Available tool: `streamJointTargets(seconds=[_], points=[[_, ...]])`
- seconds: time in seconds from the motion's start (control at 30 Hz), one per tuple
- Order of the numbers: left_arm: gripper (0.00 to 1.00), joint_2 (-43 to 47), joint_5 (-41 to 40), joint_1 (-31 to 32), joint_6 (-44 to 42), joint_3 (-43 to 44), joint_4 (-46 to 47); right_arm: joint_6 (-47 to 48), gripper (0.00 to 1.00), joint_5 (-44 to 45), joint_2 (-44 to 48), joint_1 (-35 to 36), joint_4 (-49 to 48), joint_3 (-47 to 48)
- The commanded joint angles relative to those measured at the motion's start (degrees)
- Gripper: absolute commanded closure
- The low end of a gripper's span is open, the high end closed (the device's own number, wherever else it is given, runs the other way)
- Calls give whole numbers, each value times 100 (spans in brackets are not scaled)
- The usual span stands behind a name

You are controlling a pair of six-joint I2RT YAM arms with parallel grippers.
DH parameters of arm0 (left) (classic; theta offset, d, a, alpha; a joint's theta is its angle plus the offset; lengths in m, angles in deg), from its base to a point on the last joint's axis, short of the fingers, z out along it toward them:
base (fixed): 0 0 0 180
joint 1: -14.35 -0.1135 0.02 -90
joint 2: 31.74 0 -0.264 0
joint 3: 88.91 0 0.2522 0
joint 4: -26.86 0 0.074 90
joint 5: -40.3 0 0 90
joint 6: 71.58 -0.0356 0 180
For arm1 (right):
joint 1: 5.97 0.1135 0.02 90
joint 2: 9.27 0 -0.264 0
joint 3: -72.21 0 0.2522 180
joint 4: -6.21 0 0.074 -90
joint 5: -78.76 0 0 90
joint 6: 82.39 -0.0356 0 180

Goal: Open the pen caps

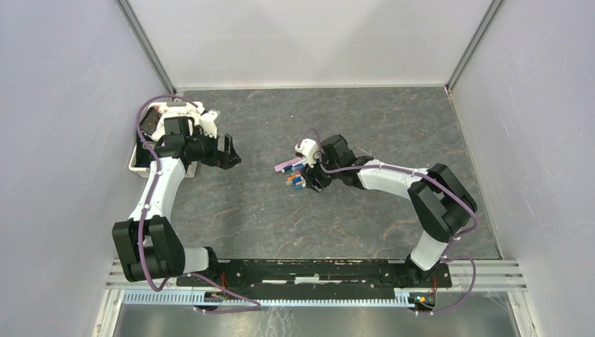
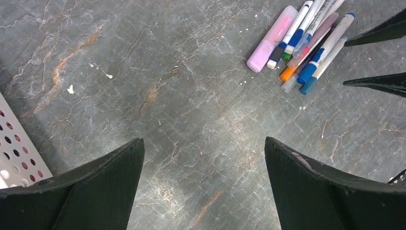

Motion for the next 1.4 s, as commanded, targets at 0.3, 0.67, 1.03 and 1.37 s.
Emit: streamJointTargets(seconds=[0.3,0.67,1.03,1.37], points=[[0,301,324,-9,-392,159,-184,164,38,151,-493,-54,30,103],[0,236,813,-4,-779,181,-554,-189,42,231,-133,-57,-402,-754],[0,91,2038,168,-2800,315,-2451,-740,76,-41,-117,55,-522,-1139],[0,167,2380,751,-4201,111,-3112,-828,100,-840,257,339,-274,-882]])
